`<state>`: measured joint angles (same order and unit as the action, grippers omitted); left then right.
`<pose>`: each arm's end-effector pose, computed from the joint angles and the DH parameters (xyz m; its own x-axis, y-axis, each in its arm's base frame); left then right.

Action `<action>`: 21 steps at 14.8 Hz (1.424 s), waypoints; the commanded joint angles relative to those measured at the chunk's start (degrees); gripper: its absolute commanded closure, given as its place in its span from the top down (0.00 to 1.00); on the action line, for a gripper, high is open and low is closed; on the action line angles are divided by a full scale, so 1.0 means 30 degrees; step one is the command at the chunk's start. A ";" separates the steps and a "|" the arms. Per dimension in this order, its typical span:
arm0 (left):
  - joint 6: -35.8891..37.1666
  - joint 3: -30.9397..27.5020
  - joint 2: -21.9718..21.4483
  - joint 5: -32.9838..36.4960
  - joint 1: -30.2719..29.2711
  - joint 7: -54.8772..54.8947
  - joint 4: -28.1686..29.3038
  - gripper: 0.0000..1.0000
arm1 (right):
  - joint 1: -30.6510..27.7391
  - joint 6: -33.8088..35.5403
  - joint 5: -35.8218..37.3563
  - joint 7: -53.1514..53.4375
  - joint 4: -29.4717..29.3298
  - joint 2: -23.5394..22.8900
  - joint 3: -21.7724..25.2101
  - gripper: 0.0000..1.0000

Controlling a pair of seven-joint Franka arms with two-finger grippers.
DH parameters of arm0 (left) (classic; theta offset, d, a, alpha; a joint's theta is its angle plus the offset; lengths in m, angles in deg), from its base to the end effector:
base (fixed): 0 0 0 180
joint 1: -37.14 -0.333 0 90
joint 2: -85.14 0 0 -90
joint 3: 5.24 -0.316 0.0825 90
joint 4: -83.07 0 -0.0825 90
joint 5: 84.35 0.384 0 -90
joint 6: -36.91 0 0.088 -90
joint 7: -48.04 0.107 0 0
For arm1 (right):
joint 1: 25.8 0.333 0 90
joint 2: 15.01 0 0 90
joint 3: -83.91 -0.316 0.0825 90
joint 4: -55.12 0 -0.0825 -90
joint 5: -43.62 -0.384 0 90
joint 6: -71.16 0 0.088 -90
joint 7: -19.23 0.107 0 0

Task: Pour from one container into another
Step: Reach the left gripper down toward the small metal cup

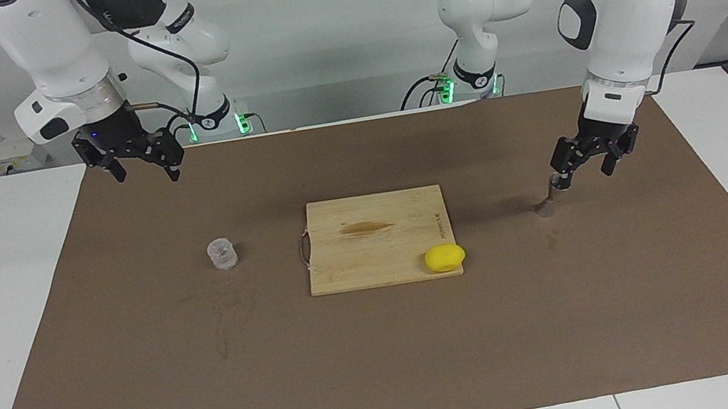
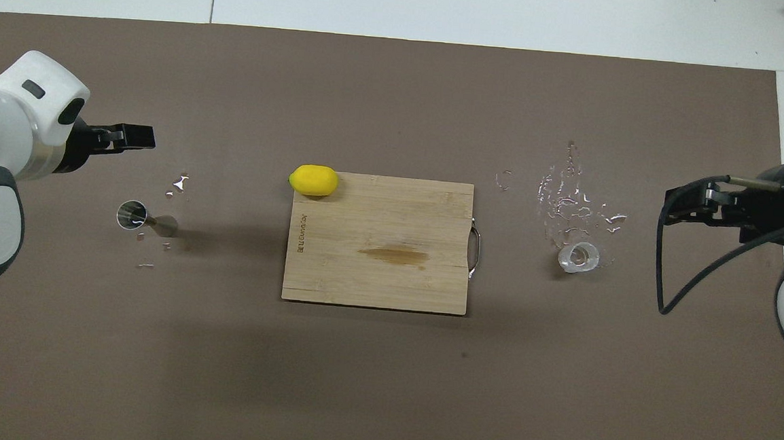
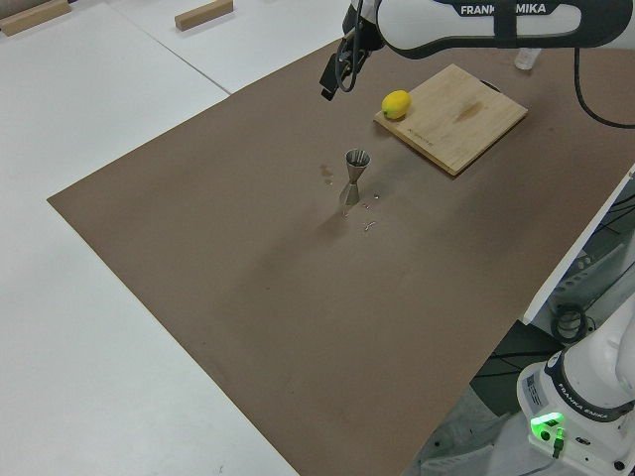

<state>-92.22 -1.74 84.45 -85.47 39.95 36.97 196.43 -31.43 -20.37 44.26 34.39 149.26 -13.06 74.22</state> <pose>0.5760 -0.0643 0.5004 0.9564 0.0994 0.2746 0.0828 -0.9940 0.0714 0.5441 0.0390 0.6111 0.9813 -0.1924 -0.0072 -0.1922 -0.9812 0.0194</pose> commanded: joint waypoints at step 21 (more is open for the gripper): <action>0.4841 -0.0228 -0.0504 -0.5893 0.0765 0.9244 -0.0024 1.00 | -0.0292 0.0041 -0.0477 -0.0482 0.0465 0.0464 -0.0082 1.00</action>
<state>-78.18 -2.61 83.72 -100.66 43.93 56.59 195.92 -31.43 -20.37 44.26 34.39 149.27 -13.06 74.22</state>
